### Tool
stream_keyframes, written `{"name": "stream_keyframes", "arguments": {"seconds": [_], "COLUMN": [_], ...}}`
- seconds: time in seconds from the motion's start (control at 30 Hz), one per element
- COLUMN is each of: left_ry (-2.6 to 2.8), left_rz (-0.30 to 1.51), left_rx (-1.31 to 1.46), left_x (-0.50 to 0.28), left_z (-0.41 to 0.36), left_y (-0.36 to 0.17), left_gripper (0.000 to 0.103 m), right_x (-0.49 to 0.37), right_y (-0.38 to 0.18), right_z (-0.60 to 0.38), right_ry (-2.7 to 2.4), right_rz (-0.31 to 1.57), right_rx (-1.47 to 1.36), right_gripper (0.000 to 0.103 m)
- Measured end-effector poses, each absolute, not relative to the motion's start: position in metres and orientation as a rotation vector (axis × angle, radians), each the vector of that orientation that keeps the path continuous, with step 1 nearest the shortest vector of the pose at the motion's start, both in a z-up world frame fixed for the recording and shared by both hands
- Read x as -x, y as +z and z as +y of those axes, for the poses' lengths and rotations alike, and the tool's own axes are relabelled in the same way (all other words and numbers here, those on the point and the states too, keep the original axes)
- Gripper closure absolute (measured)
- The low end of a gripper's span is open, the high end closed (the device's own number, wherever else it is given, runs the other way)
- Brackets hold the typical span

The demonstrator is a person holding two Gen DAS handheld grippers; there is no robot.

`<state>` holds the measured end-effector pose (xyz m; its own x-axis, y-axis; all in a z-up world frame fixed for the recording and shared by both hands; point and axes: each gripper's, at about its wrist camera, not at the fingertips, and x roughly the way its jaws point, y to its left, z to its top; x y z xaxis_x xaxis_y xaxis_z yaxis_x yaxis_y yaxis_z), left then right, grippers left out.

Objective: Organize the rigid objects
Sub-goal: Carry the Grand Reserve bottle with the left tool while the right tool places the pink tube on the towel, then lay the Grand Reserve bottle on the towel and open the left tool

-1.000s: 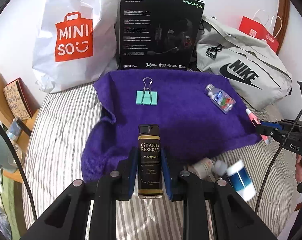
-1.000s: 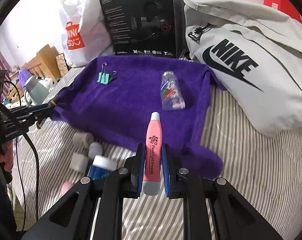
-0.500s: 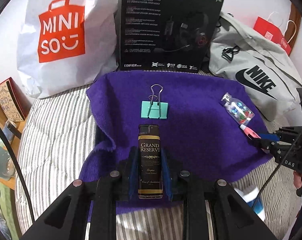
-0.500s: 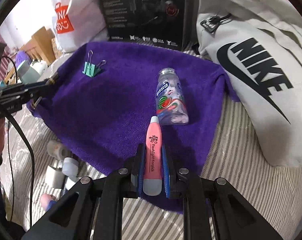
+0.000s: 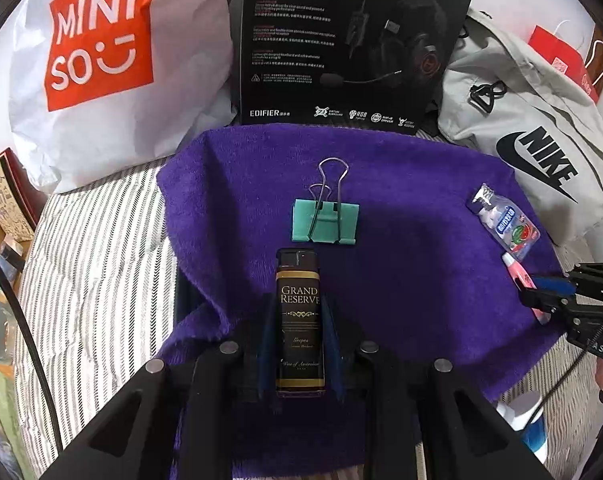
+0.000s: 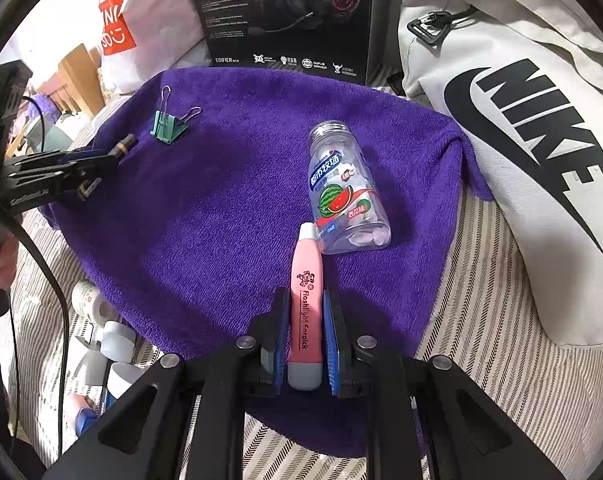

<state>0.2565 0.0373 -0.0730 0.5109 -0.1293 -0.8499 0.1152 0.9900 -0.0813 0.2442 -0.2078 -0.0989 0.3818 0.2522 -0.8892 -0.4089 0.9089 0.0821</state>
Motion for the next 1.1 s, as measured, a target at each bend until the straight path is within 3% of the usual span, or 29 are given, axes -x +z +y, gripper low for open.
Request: {"name": "stream_keyframes", "arguments": {"seconds": [0.07,0.13,0.17,0.37,0.57,1.1], "left_ry": [-0.152,-0.154,-0.153,-0.136,-0.136,-0.150], "left_rz": [1.027,1.026,1.025,1.021,1.028,1.015], "left_rx": [0.018,0.004,-0.003,-0.042,-0.049,0.031], "left_x": [-0.259,-0.260,-0.260,-0.258,-0.252,-0.166], "left_z": [0.037,0.035,0.034,0.027,0.021,-0.004], "left_y": [-0.077,-0.079,-0.079,-0.081,-0.080,-0.044], "left_gripper": [0.080,0.080,0.080,0.080,0.069,0.068], "right_x": [-0.243,-0.243,-0.242,-0.235,-0.222,-0.140], "right_y": [-0.099,-0.098,-0.098,-0.088,-0.071,-0.050], "right_z": [-0.208,-0.209,-0.211,-0.216,-0.231,-0.248], "right_ry": [0.430,0.439,0.437,0.413,0.372,0.341], "right_rz": [1.100,1.100,1.099,1.074,1.040,0.994], "right_rx": [0.159,0.145,0.139,0.136,0.072,-0.045], "right_gripper": [0.085,0.079,0.071,0.059,0.059,0.050]}}
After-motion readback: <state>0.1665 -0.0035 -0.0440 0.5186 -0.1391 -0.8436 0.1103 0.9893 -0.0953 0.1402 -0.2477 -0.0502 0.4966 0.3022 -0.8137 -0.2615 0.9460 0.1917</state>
